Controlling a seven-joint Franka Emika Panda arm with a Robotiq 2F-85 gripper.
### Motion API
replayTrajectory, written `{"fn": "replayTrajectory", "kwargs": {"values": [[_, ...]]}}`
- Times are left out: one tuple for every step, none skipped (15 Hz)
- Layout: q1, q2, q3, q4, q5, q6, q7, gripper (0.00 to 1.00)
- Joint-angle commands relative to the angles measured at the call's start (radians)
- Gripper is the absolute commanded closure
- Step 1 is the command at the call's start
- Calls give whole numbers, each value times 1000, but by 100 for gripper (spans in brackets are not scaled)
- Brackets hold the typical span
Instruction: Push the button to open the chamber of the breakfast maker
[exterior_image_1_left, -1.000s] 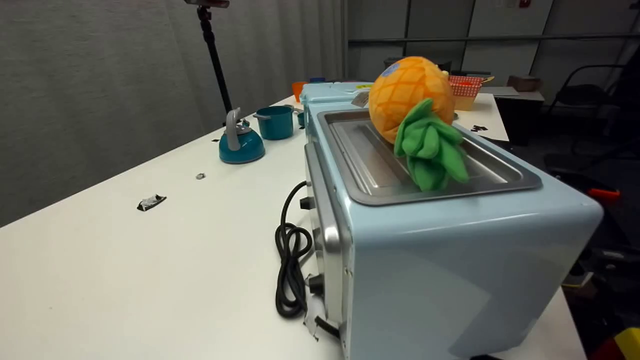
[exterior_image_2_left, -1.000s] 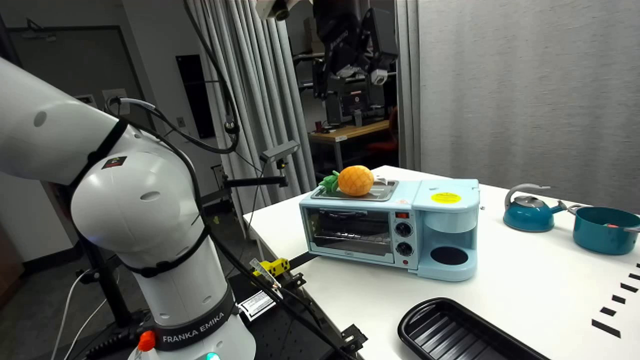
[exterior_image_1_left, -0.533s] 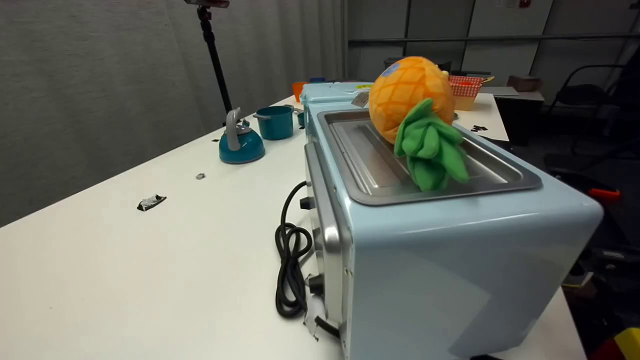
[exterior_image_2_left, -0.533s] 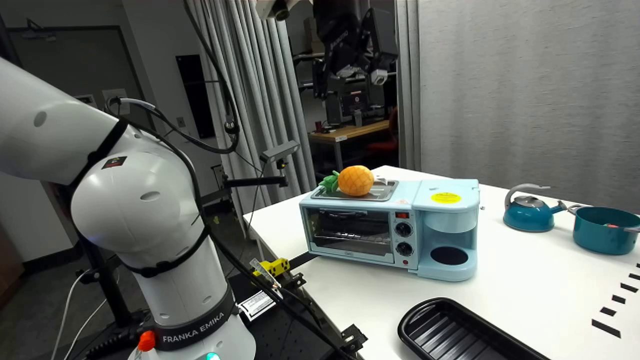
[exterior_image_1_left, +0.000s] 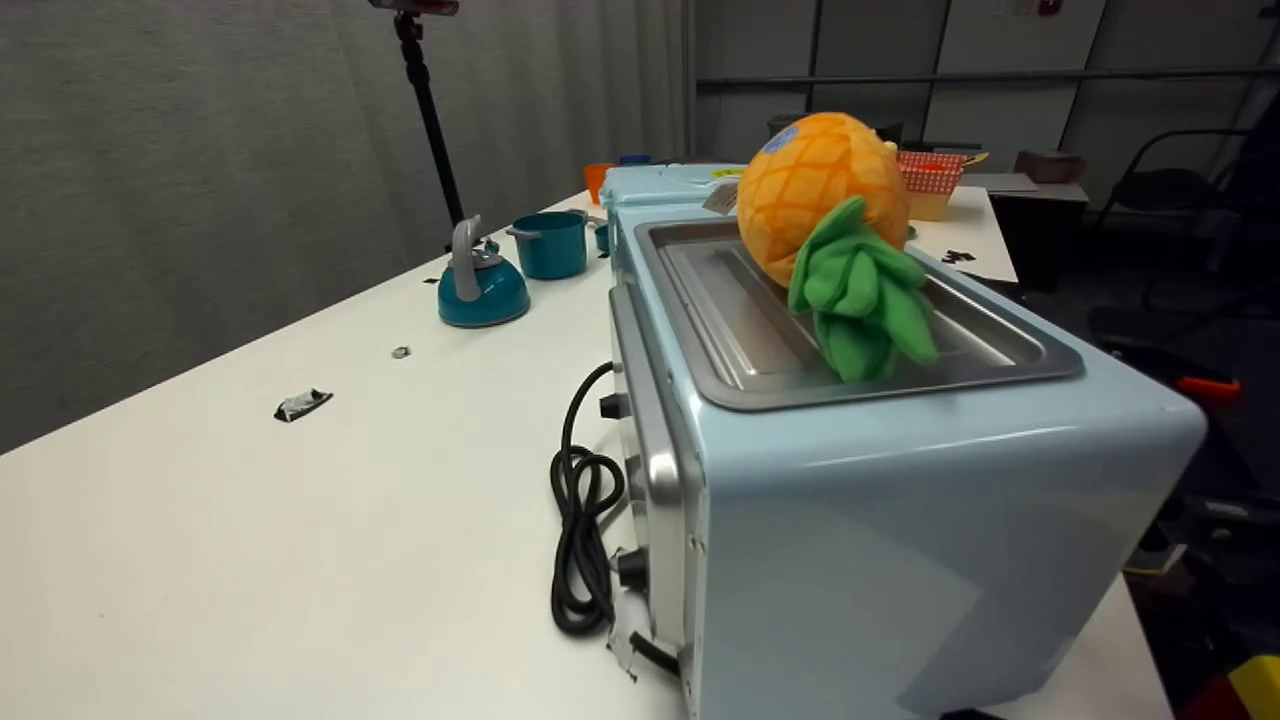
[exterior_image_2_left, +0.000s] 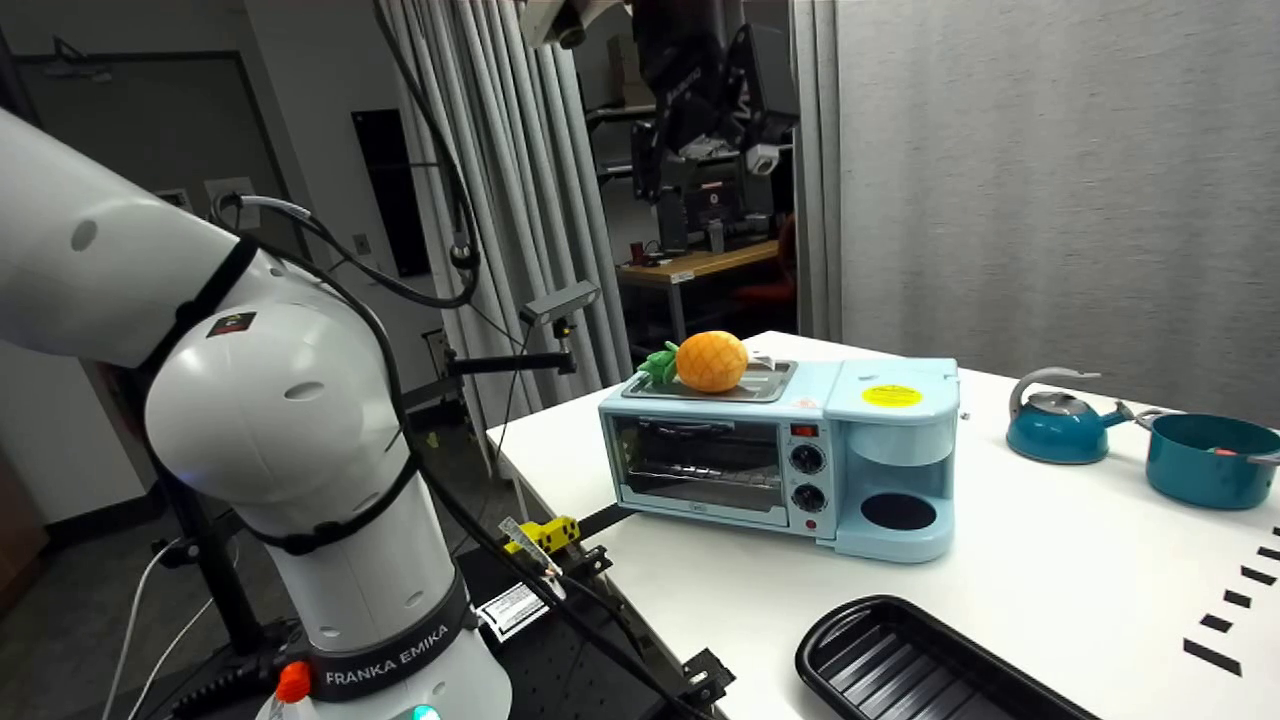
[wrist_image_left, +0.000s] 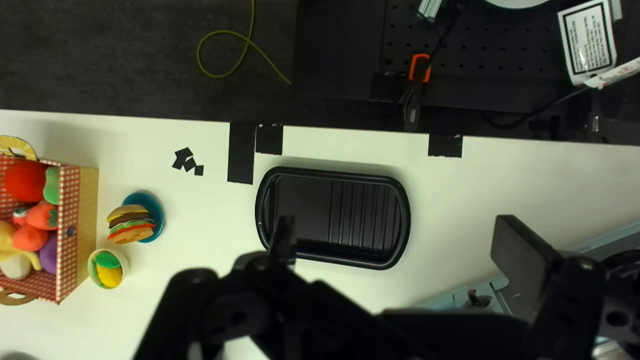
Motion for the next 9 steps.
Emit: {"fn": "replayTrajectory", "kwargs": {"values": [[25, 94, -10, 57, 29, 91, 80, 0], [27, 121, -12, 69, 42, 140, 97, 0], [28, 150, -11, 82, 51, 186, 111, 0], [28, 182, -11, 98, 65, 228, 119, 0], [29, 215, -11, 118, 80, 264, 124, 0], [30, 252, -10, 141, 95, 293, 126, 0], [32, 290, -9, 167, 112, 316, 124, 0], [36, 327, -8, 195, 131, 331, 118, 0], [39, 362, -9, 225, 151, 343, 111, 0]]}}
